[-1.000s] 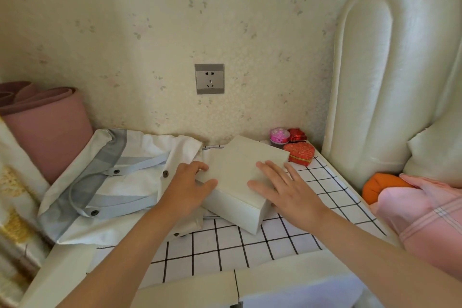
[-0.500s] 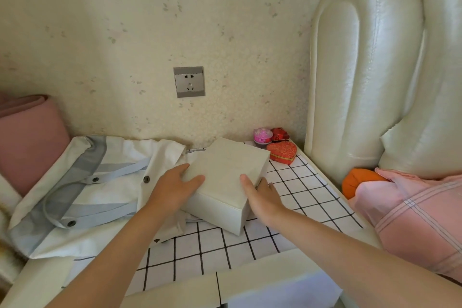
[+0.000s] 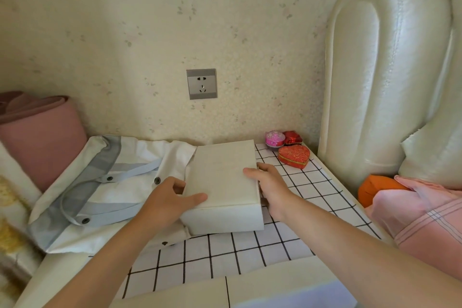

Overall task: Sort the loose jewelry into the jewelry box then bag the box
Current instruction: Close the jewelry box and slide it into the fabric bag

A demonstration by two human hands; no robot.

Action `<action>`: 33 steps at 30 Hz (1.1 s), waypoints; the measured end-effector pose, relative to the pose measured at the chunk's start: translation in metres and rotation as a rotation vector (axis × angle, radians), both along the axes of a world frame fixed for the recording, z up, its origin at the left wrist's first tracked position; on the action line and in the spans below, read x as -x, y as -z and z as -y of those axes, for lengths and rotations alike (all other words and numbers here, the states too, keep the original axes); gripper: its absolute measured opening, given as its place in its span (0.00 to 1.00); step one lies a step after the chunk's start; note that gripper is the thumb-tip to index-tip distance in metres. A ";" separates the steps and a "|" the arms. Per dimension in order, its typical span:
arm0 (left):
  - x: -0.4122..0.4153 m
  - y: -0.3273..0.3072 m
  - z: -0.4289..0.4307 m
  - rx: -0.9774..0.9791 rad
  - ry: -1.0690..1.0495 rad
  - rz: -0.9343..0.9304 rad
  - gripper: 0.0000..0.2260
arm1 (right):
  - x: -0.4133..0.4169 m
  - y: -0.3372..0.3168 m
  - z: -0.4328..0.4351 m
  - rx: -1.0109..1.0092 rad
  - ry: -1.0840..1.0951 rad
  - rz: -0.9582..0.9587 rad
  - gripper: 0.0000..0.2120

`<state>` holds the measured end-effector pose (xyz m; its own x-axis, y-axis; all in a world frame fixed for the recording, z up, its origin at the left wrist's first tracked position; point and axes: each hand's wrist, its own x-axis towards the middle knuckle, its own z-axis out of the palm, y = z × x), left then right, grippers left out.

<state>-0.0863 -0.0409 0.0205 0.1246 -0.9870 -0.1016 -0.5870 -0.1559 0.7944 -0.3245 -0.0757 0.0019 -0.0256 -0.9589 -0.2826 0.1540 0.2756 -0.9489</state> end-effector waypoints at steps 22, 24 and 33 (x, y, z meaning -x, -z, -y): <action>-0.025 0.031 0.038 -0.083 0.202 0.680 0.32 | -0.001 -0.006 0.017 0.033 -0.210 -0.018 0.24; -0.025 0.033 0.038 -0.099 0.200 0.692 0.31 | 0.004 -0.004 0.014 0.030 -0.217 0.003 0.19; -0.030 0.024 0.039 0.047 0.084 0.576 0.16 | 0.007 0.005 0.013 0.040 -0.200 0.078 0.18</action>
